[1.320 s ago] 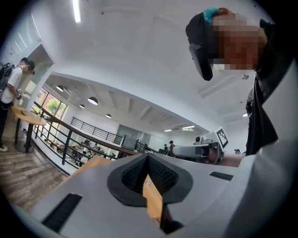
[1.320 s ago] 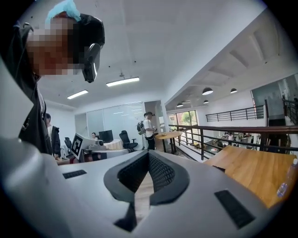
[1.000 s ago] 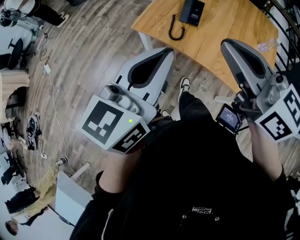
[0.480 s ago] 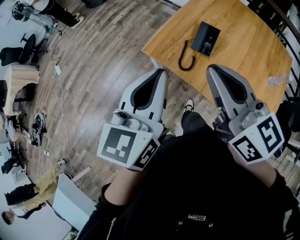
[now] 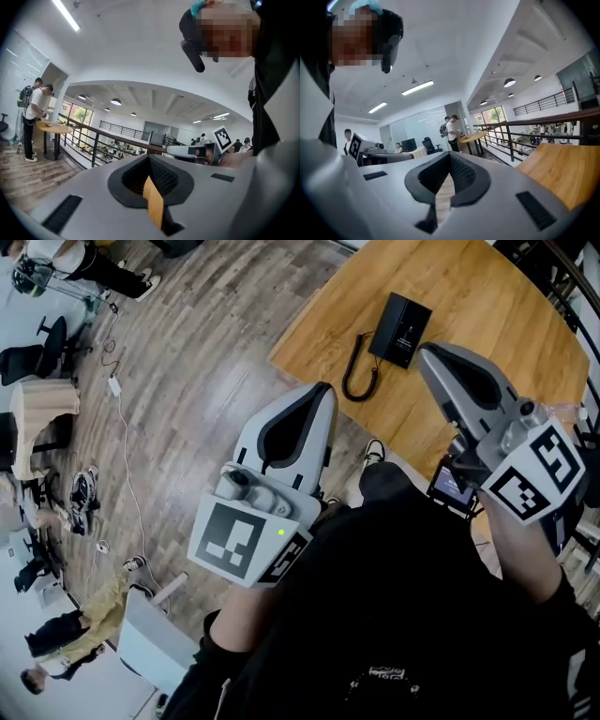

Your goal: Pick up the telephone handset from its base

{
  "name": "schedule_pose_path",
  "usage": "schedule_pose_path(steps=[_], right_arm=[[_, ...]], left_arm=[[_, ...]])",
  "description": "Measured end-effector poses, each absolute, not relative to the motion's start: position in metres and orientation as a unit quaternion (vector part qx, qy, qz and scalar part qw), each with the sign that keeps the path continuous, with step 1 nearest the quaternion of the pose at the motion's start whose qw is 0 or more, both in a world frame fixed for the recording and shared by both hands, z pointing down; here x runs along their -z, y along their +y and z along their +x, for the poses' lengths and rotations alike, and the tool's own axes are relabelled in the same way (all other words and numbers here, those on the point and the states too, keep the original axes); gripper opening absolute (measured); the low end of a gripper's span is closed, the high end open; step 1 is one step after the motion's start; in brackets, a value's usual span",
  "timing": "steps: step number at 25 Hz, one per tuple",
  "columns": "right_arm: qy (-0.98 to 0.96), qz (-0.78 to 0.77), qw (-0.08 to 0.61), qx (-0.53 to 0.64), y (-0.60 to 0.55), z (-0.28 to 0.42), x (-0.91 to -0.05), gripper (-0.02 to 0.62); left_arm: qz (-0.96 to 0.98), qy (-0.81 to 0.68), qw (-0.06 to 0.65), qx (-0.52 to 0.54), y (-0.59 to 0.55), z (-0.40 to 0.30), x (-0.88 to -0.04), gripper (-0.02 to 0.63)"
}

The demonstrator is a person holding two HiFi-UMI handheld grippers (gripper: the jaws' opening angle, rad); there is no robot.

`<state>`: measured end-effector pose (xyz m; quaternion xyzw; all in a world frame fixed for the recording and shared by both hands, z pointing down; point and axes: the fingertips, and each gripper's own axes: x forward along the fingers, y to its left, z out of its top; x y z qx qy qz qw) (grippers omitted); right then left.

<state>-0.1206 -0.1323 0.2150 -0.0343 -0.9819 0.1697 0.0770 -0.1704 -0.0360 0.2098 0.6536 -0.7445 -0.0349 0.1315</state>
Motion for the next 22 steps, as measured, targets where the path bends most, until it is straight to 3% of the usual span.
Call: schedule_pose_path(steps=[9,22], right_arm=[[-0.978,0.009,0.072,-0.194,-0.221,-0.097,-0.233,0.015],[-0.972,0.007,0.051,-0.230,-0.250,-0.057,-0.239,0.015]], left_arm=[[0.692,-0.701,0.164,0.058,-0.115,-0.166,-0.227,0.003],[0.742,-0.641,0.191,0.048,-0.184,-0.117,-0.234,0.003]])
